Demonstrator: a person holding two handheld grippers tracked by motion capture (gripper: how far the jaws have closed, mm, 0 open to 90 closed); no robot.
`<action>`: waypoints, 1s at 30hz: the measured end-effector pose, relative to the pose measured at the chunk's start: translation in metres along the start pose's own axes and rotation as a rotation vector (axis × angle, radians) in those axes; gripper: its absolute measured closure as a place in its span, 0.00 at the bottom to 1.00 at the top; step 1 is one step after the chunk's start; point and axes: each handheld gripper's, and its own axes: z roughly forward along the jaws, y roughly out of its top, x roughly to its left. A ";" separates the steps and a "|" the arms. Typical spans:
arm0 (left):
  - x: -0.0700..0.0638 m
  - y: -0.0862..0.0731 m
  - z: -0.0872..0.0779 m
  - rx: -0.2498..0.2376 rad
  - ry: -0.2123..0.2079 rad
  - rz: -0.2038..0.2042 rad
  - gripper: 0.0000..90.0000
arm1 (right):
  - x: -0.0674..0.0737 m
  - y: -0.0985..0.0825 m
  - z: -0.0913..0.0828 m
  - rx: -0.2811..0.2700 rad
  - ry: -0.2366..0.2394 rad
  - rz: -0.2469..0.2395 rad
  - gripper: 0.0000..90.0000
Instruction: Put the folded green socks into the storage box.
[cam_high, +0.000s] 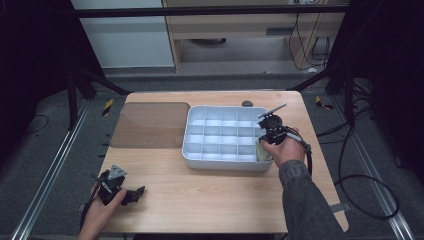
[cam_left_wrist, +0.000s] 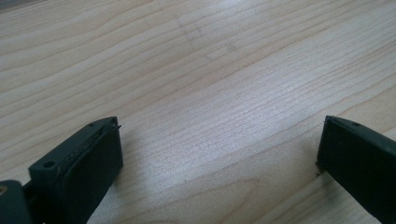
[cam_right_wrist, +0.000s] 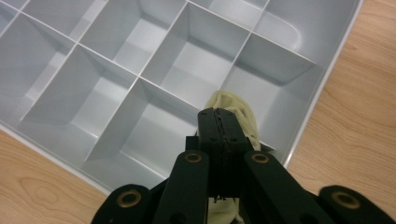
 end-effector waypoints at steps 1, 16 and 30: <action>0.000 0.000 0.000 0.001 -0.001 0.000 0.00 | -0.001 0.000 0.001 0.004 -0.007 0.002 1.00; -0.002 0.000 0.000 0.000 -0.004 0.000 0.00 | -0.014 -0.011 0.017 0.060 -0.035 0.025 1.00; -0.002 0.000 0.000 0.001 -0.006 0.003 0.00 | -0.015 -0.015 0.022 0.070 -0.026 0.035 1.00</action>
